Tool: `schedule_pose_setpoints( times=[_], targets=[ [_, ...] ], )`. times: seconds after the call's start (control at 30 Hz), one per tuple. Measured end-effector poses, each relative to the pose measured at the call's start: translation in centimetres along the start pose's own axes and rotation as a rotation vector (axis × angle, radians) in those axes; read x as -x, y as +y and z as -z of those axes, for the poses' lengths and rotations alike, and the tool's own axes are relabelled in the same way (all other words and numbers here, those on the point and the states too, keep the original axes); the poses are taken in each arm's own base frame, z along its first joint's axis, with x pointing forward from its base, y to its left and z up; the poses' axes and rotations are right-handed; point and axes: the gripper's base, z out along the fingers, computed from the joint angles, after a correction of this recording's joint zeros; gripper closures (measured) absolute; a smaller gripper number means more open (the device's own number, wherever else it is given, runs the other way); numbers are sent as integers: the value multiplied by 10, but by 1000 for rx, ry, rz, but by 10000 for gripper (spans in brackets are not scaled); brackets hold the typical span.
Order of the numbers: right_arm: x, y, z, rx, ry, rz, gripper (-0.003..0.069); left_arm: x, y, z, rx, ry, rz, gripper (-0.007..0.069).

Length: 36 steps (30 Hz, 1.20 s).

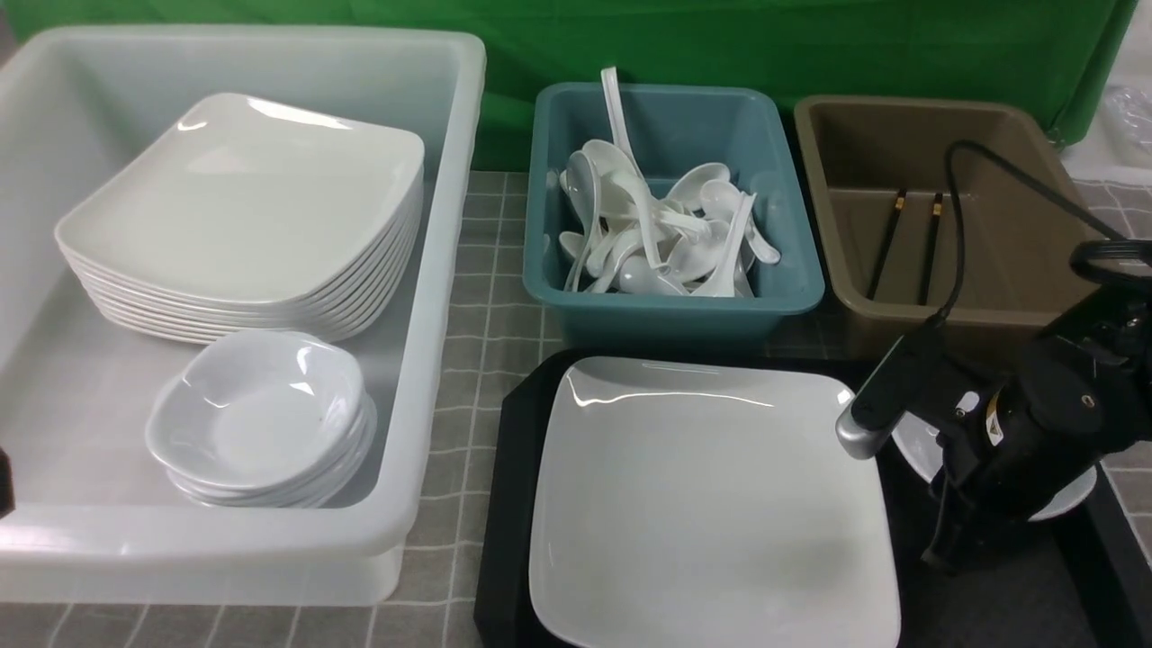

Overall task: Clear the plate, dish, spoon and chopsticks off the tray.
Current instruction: Use the right arm to grab a small plate from the dinner plate, then use the right arm to put the small plate into the large storage box on the left

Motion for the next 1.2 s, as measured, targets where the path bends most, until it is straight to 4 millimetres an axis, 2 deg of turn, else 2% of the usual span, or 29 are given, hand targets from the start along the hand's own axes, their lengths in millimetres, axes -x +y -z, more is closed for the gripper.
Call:
schedule_pose_setpoints(
  times=[0.13,0.27,0.3,0.37,0.4,0.43,0.47,0.53,0.57,0.63,0.67,0.7,0.73,0.83,0.9,1.07,1.13,1.2],
  targets=[
    [6,16,43,-4,-22,-31,588,0,0,0,2,5,-18,615],
    [29,44,123,16,-192,-77,594,-2,3,0,37,18,-61,615],
    [35,49,137,27,-239,-69,594,-2,4,0,44,21,-67,615],
    [62,78,194,82,-453,11,594,-3,7,3,80,50,-64,615],
    [64,81,198,85,-466,20,594,-2,8,3,84,53,-61,615],
    [78,97,221,110,-559,77,594,-2,10,7,117,76,-49,615],
    [83,102,227,118,-586,96,594,-2,11,7,124,80,-48,615],
    [113,135,261,157,-732,212,594,-3,18,17,209,123,-22,615],
    [127,150,268,166,-768,268,594,-4,20,21,242,130,-16,615],
    [153,181,266,170,-791,376,594,-7,23,31,292,125,-8,615],
    [156,184,266,170,-792,383,594,-8,23,31,296,127,-6,615],
    [179,205,259,173,-795,429,594,-12,24,41,325,110,10,615],
    [193,216,252,176,-787,446,594,-14,24,47,337,98,20,615],
    [222,236,227,167,-749,478,594,-19,23,59,349,67,46,615],
    [247,247,204,154,-738,490,594,-23,22,67,352,48,59,615],
    [278,254,150,135,-667,481,581,-27,16,70,297,47,91,615],
    [282,251,140,131,-652,470,559,-27,14,69,269,52,92,615],
    [284,249,131,134,-626,443,474,-27,11,69,243,56,84,615]
  ],
)
